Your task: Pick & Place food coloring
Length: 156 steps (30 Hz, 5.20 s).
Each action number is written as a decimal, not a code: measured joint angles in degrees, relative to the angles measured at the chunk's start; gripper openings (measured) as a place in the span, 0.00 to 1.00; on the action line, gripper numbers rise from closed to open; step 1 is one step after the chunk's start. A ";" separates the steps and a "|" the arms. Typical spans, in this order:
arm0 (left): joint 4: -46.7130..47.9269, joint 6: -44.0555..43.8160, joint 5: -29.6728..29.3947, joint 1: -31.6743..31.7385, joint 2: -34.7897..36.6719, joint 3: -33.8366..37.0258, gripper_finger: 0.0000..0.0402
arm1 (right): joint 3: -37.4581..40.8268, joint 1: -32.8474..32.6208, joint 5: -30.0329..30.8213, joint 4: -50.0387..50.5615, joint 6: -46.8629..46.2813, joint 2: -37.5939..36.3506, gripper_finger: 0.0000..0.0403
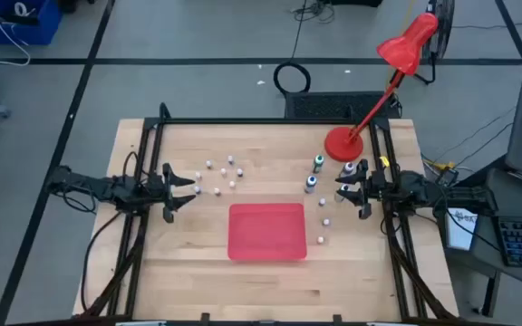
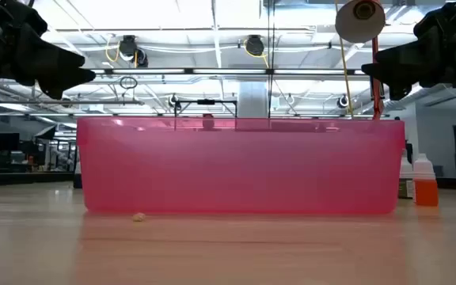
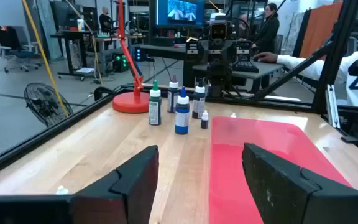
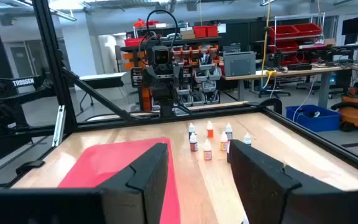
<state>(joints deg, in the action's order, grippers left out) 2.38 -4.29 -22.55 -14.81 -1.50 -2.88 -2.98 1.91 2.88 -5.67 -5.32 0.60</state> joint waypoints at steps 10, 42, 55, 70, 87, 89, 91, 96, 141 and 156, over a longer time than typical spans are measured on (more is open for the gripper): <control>-0.01 0.00 0.00 0.00 0.02 0.00 0.58 | 0.02 0.00 0.02 -0.02 0.00 0.00 0.40; -0.01 0.00 0.00 -0.01 0.00 -0.01 0.58 | 0.02 0.00 0.01 -0.01 0.00 0.00 0.40; 0.00 0.00 0.00 0.00 0.01 0.00 0.58 | 0.02 -0.01 0.01 0.00 -0.01 0.00 0.40; 0.00 0.00 0.00 0.00 0.02 -0.01 0.58 | 0.02 -0.01 0.02 0.00 -0.02 0.02 0.40; -0.01 0.00 0.00 -0.02 0.00 0.00 0.58 | 0.02 -0.01 0.00 -0.01 0.00 0.01 0.40; 0.00 0.00 0.00 -0.01 0.02 -0.01 0.58 | 0.02 -0.02 0.02 0.00 0.00 0.02 0.40; -0.01 0.00 0.00 -0.01 0.01 0.00 0.58 | 0.00 -0.01 0.01 -0.02 -0.01 0.01 0.40; -0.01 0.00 0.00 0.00 0.00 0.00 0.58 | 0.02 -0.02 0.02 -0.01 -0.02 0.01 0.40; -0.01 0.00 0.00 0.00 0.02 -0.01 0.58 | 0.01 -0.11 0.17 -0.05 -25.44 0.07 0.39; -0.01 0.00 0.02 -0.02 0.02 0.00 0.58 | -13.76 -2.49 -1.96 -6.04 -14.60 12.16 0.40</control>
<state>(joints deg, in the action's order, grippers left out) 2.37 -4.29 -22.53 -14.82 -1.48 -2.88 -16.74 -0.58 0.91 -11.71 -19.92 12.76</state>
